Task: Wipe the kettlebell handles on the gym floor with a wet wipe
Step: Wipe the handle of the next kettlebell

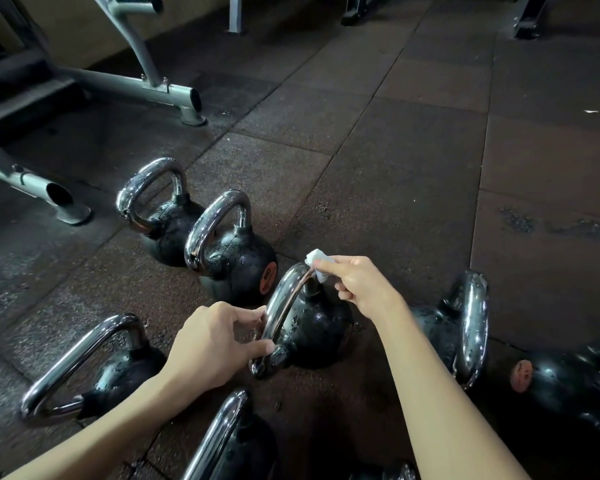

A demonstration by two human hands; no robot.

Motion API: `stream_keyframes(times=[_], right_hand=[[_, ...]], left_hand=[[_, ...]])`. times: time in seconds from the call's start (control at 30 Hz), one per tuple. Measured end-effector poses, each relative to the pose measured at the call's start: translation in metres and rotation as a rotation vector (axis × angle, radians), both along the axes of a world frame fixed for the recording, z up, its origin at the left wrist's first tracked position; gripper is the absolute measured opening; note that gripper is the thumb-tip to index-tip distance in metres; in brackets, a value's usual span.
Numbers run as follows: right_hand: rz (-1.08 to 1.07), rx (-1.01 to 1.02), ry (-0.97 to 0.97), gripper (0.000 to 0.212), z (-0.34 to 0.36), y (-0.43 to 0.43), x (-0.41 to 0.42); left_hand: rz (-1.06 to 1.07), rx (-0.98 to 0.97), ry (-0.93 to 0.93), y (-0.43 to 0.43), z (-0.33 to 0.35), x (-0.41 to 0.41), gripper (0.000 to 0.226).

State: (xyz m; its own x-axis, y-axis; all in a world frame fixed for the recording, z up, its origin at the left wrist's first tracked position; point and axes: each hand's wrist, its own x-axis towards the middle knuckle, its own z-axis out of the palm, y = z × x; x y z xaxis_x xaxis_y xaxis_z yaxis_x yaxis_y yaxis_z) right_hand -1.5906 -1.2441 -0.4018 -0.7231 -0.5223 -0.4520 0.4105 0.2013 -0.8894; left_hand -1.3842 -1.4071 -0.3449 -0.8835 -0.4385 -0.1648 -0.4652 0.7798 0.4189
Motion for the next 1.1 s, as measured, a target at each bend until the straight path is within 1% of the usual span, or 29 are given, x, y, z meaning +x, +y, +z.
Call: stream_keyframes(times=[0.1, 0.2, 0.27, 0.33, 0.37, 0.43, 0.5, 0.67, 0.8, 0.83, 0.9, 0.97, 1.0, 1.1], right_hand=[[0.006, 0.048, -0.052, 0.024, -0.004, -0.004, 0.001], [-0.049, 0.07, -0.121, 0.021, -0.007, -0.005, 0.003], [-0.092, 0.101, -0.057, 0.015, -0.003, -0.005, 0.005], [-0.176, 0.124, 0.072, 0.013, 0.003, -0.004, 0.006], [-0.234, 0.098, 0.097, 0.012, 0.007, -0.002, 0.007], [-0.321, -0.013, 0.062, 0.012, 0.016, 0.004, 0.009], [-0.344, -0.066, 0.028, 0.01, 0.026, 0.014, 0.014], [-0.361, -0.004, 0.006, 0.021, 0.034, 0.042, 0.017], [-0.33, 0.017, 0.031, 0.032, 0.04, 0.056, 0.019], [-0.328, 0.023, 0.042, 0.034, 0.043, 0.055, 0.021], [-0.33, 0.03, 0.058, 0.039, 0.051, 0.049, 0.026], [-0.28, -0.012, 0.065, 0.039, 0.06, 0.038, 0.033], [-0.234, -0.04, 0.058, 0.039, 0.063, 0.033, 0.037], [-0.116, -0.09, 0.034, 0.048, 0.07, 0.02, 0.049]], left_hand=[[-0.013, 0.026, 0.019, -0.002, -0.001, 0.004, 0.056], [-0.007, 0.057, 0.025, -0.004, -0.003, 0.004, 0.058], [-0.011, 0.102, 0.027, -0.006, -0.004, -0.002, 0.059], [-0.02, 0.122, 0.035, -0.006, -0.003, -0.011, 0.059], [-0.025, 0.121, 0.041, -0.004, -0.002, -0.018, 0.06], [-0.036, 0.125, 0.06, 0.0, 0.001, -0.035, 0.063], [-0.055, 0.131, 0.069, 0.004, 0.001, -0.058, 0.062], [-0.074, 0.155, 0.075, 0.024, 0.003, -0.101, 0.054], [-0.047, 0.153, 0.065, 0.019, 0.004, -0.093, 0.055], [-0.056, 0.138, 0.091, 0.019, 0.006, -0.088, 0.056], [-0.117, 0.107, 0.231, 0.021, 0.01, -0.079, 0.061], [-0.188, 0.162, 0.396, 0.025, 0.018, -0.072, 0.064], [-0.223, 0.189, 0.445, 0.026, 0.023, -0.069, 0.062], [-0.298, 0.2, 0.483, 0.021, 0.033, -0.062, 0.053]])
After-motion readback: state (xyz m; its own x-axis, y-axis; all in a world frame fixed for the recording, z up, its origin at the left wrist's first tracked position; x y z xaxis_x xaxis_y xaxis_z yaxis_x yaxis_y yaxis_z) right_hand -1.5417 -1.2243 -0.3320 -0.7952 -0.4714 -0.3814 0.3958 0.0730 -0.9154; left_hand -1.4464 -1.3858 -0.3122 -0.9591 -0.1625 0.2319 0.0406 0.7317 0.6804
